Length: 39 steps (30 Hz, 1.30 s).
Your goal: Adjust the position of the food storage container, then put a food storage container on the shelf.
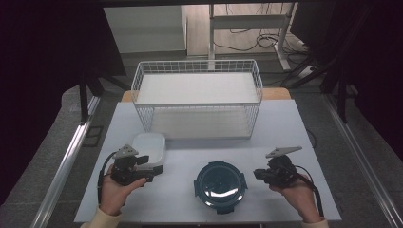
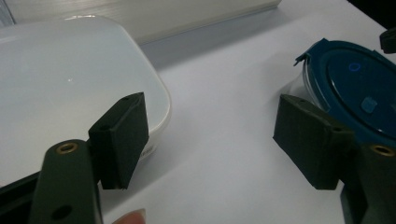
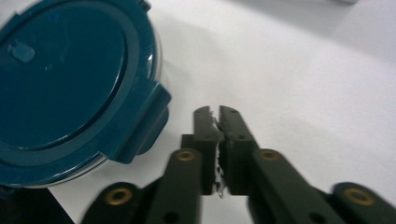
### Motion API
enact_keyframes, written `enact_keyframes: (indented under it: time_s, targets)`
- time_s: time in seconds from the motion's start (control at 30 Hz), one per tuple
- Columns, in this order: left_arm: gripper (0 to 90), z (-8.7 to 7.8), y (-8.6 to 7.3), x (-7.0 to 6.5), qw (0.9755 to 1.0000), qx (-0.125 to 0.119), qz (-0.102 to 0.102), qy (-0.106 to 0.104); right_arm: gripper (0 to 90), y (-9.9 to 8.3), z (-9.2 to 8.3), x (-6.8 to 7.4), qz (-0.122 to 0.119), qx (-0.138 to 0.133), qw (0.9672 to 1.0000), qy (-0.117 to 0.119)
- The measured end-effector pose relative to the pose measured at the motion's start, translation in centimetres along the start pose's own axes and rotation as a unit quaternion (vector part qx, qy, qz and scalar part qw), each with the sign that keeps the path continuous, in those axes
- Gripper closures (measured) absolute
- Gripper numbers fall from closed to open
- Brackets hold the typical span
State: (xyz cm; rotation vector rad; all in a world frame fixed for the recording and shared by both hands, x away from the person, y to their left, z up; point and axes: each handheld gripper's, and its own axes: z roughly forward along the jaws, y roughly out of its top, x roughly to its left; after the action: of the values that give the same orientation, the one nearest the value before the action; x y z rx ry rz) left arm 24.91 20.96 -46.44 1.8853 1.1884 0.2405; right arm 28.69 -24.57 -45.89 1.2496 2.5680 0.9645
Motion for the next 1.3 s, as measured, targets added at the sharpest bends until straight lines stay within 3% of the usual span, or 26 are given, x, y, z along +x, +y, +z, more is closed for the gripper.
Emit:
enact_keyframes:
  time_s: [0.07, 0.1, 0.2, 0.3, 0.63, 0.9, 1.03, 1.3]
  targets:
    - [25.4, 0.0, 0.0, -0.2, 1.0, -0.001, -0.002, 0.0, 53.2, -0.1, -0.1, -0.5, 0.023, -0.021, 0.9995, 0.001]
    - [24.7, -0.1, 0.0, -0.4, 1.0, -0.001, -0.005, 0.001, 47.2, -0.1, -0.2, -0.6, 0.03, -0.027, 0.9992, 0.001]
    - [22.0, -0.3, 0.2, -0.9, 0.9999, 0.0, -0.011, 0.002, 35.5, 0.0, -0.5, -1.0, 0.045, -0.044, 0.998, 0.008]
    - [19.5, -0.7, 0.4, -1.5, 0.9999, -0.004, -0.014, 0.0, 29.3, 0.1, -0.7, -1.1, 0.048, -0.057, 0.9969, 0.025]
    - [16.1, -0.6, 0.6, -2.7, 0.9998, 0.004, -0.018, -0.009, 24.6, 0.0, -0.1, -0.6, 0.043, -0.053, 0.9966, 0.046]
    - [11.3, -0.1, 0.8, -4.3, 0.9989, 0.01, -0.028, -0.036, 20.2, -0.6, -0.7, -0.6, 0.064, -0.062, 0.9937, 0.067]
    - [10.9, 0.6, 0.6, -4.9, 0.9964, 0.019, -0.048, -0.068, 18.0, -0.9, -0.8, -0.4, 0.081, -0.066, 0.9915, 0.078]
    - [10.8, 1.1, 0.5, -6.0, 0.9949, 0.028, -0.044, -0.086, 13.9, -0.9, -0.3, 0.4, 0.088, -0.063, 0.9892, 0.098]
